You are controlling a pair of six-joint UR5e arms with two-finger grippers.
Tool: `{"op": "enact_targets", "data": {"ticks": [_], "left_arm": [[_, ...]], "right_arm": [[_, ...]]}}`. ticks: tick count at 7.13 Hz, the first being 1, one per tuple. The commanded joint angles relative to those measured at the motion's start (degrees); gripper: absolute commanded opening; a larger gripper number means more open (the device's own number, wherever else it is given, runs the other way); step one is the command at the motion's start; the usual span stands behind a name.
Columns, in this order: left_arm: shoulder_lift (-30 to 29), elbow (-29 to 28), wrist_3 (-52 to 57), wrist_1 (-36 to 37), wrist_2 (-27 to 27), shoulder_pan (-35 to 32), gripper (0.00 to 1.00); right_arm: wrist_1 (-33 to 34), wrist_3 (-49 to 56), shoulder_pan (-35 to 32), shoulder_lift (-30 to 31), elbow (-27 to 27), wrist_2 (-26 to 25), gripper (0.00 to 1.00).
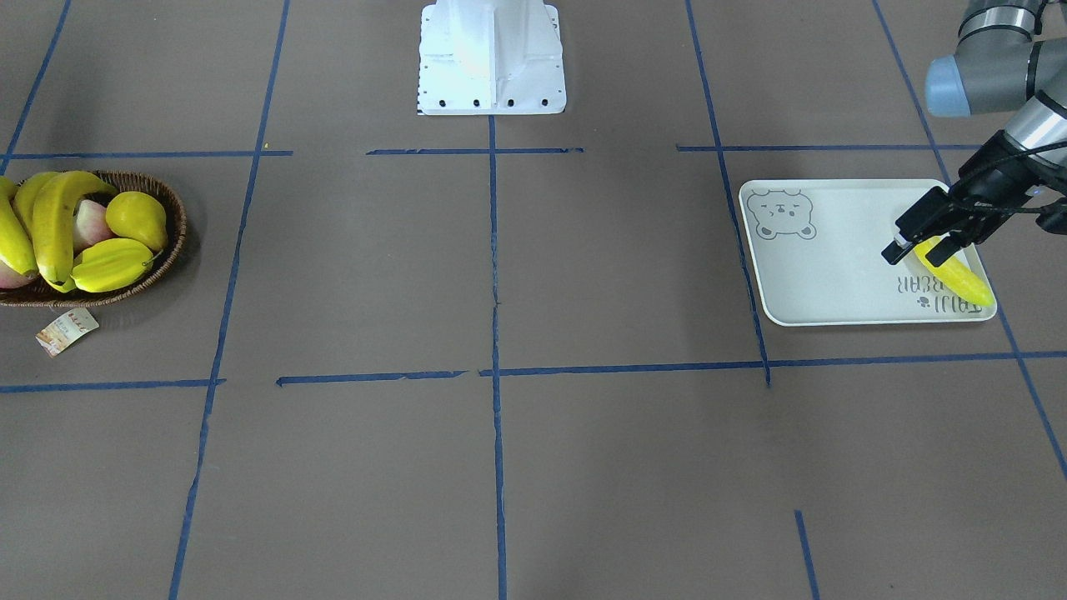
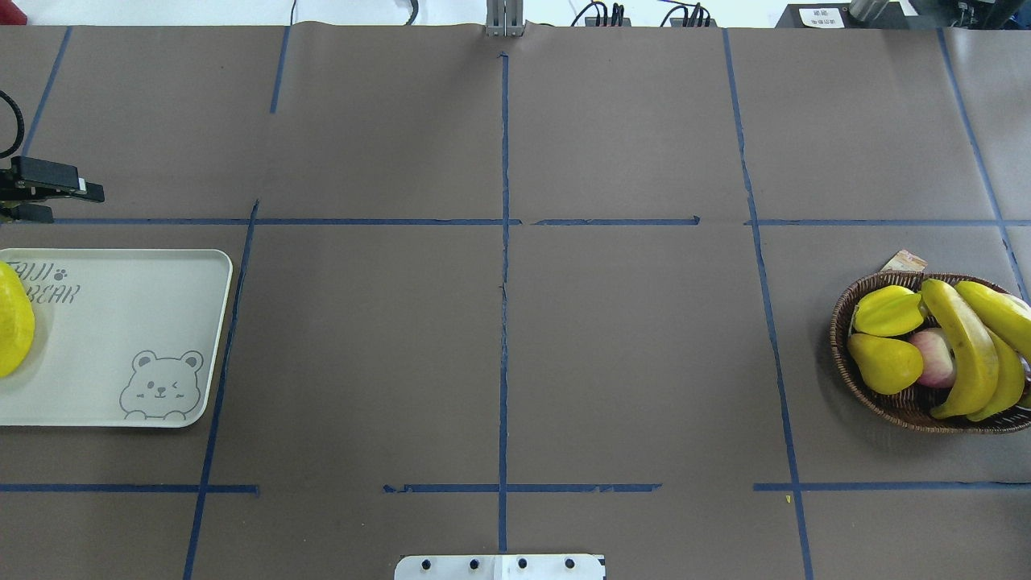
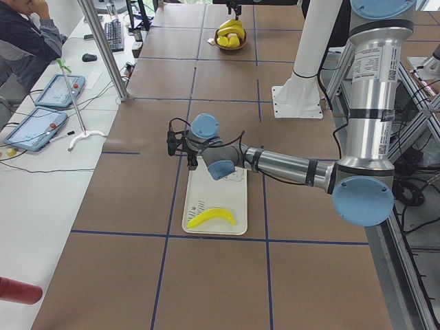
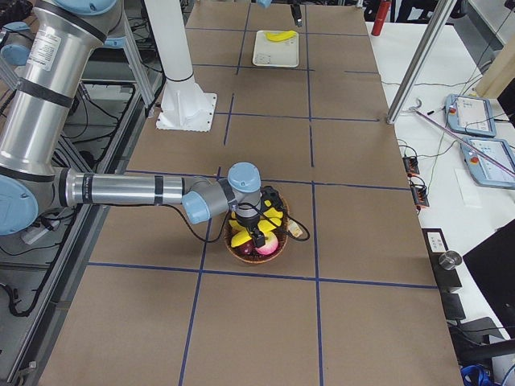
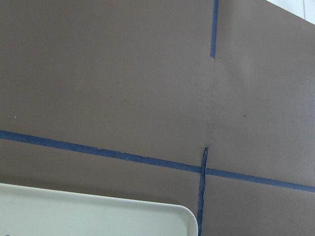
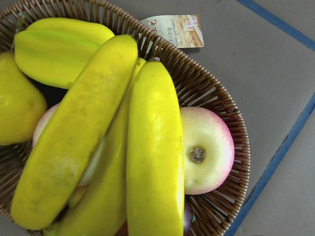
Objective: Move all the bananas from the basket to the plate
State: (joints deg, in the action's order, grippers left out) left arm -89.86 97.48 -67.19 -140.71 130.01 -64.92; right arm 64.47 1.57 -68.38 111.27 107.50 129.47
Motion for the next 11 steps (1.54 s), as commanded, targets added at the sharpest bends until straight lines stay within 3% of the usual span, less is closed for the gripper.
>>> {"op": "enact_targets", "data": {"ticks": [1, 5, 11], "left_arm": [[0.0, 0.0, 0.0, 0.0, 0.1, 0.0, 1.00], [0.0, 0.1, 0.0, 0.0, 0.2, 0.0, 1.00], [0.1, -0.4, 0.0, -0.1, 0.1, 0.1, 1.00]], "right_arm": [[-0.4, -3.3, 0.3, 0.3, -0.6, 1.0, 0.98], [-0.4, -3.5, 3.3, 0.4, -1.3, 0.9, 0.91], [-0.5, -2.6, 3.8, 0.0, -2.7, 0.8, 0.45]]}}
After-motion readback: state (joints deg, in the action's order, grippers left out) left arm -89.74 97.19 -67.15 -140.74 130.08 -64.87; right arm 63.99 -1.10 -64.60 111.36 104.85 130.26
